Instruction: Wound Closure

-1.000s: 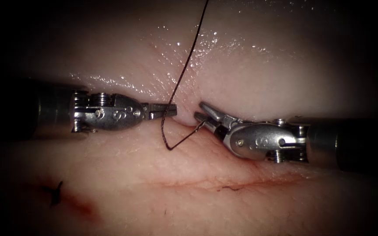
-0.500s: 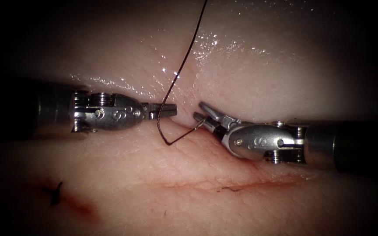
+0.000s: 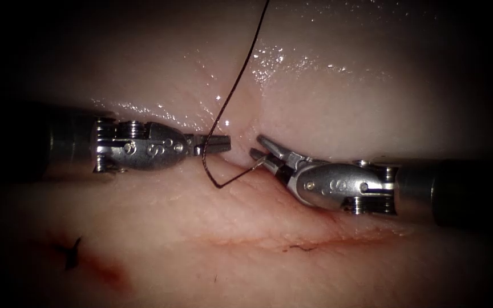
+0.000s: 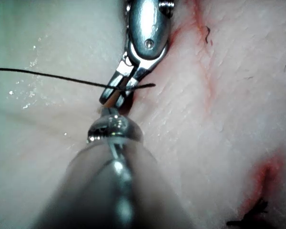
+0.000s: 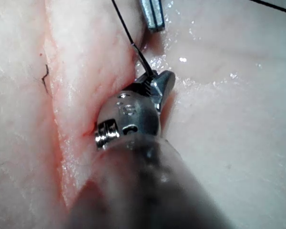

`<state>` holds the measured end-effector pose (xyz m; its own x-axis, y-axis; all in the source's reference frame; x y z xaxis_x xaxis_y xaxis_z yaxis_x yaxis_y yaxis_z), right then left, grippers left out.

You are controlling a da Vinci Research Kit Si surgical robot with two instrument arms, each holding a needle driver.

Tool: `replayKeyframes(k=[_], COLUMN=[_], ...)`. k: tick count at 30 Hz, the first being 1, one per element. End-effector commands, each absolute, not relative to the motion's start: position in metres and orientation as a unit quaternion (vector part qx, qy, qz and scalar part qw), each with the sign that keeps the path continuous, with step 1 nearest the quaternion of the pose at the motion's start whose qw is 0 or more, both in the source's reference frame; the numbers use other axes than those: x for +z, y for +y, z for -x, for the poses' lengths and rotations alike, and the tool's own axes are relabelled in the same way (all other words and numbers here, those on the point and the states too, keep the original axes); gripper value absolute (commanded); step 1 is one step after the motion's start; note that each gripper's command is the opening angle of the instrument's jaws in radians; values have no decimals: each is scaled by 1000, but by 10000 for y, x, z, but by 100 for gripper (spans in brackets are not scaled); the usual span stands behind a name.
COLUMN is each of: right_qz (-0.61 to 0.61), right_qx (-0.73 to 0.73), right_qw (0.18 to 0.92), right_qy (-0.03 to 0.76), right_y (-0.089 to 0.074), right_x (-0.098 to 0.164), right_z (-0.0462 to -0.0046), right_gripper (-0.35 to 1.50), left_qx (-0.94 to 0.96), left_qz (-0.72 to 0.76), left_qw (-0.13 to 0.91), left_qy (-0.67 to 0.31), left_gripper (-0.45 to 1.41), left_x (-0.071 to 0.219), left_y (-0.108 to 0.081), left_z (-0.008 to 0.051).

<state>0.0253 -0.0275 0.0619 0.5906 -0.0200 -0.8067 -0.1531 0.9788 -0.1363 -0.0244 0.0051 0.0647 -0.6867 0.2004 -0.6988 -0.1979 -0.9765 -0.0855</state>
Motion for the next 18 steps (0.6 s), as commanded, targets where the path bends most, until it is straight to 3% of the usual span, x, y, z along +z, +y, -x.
replayKeyframes(k=[1,18], right_qz=[91,83], right_qx=[37,39], right_qw=[888,887], right_qy=[450,453], right_y=[-281,-283], right_x=[624,620], right_z=[-260,-255], right_gripper=[-35,-35], left_qx=[918,918], left_qz=[381,381], left_qw=[108,107], left_qy=[-2,0], left_gripper=[-45,-45], left_x=[653,652], left_y=[49,49], left_z=[249,249])
